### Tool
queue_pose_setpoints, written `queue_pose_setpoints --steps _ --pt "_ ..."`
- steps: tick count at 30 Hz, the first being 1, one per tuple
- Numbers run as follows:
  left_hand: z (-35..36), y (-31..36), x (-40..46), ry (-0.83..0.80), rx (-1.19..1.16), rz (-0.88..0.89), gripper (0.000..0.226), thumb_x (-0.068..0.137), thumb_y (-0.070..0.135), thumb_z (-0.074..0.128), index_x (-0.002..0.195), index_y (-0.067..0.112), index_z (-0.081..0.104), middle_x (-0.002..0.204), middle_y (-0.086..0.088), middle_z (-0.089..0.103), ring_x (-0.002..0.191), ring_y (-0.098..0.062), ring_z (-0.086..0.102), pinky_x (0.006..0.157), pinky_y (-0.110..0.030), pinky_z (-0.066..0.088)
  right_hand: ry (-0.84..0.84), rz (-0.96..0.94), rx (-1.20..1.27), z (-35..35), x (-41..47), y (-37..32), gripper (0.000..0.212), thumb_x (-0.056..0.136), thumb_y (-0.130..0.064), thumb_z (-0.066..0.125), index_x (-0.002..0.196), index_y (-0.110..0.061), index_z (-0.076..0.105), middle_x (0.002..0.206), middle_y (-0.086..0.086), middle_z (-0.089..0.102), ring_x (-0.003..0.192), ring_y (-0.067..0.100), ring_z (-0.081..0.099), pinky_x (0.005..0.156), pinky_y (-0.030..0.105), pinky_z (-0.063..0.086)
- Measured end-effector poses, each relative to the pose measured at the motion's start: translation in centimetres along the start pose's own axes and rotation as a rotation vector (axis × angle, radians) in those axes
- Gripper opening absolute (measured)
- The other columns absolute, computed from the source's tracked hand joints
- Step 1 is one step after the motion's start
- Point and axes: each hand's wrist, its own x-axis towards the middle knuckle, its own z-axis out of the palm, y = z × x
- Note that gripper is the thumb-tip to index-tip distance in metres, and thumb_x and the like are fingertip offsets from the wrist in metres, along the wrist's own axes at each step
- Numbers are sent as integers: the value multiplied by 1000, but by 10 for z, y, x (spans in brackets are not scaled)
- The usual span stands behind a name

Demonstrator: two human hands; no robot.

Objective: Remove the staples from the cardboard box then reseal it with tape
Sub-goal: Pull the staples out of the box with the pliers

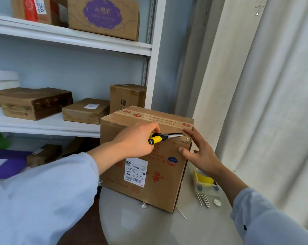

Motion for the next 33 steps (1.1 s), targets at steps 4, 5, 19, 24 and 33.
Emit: queue_pose_setpoints --steps 4,5,19,24,33 --pt "-3 0 -1 0 22 2 35 83 16 60 112 33 50 91 11 56 63 -6 48 49 -25 35 -12 32 -20 6 -2 -1 101 64 -69 68 147 -43 16 155 -13 25 139 16 33 109 49 39" --pt "-5 0 -1 4 49 8 36 82 16 60 112 34 51 92 11 56 64 -6 47 49 -25 35 -7 41 -3 7 -2 1 107 61 -74 69 148 -43 13 153 -13 30 138 15 36 107 50 41" --pt "-34 10 26 -148 298 248 31 85 19 60 108 36 48 98 10 57 84 -10 52 68 -32 47 10 93 -10 9 -2 5 109 63 -71 66 150 -37 10 150 -9 38 137 20 38 107 49 41" --pt "-29 14 35 -150 400 348 22 87 21 56 103 34 46 92 9 56 78 -9 51 63 -29 46 10 88 -26 5 -2 4 106 67 -66 69 150 -34 12 151 -8 37 138 19 37 108 49 40" --pt "-26 2 31 -130 377 387 20 90 37 55 108 36 46 97 14 52 85 -7 50 71 -27 44 -30 34 -171 0 1 -9 105 66 -70 59 150 -36 5 160 -12 5 146 17 19 114 44 28"
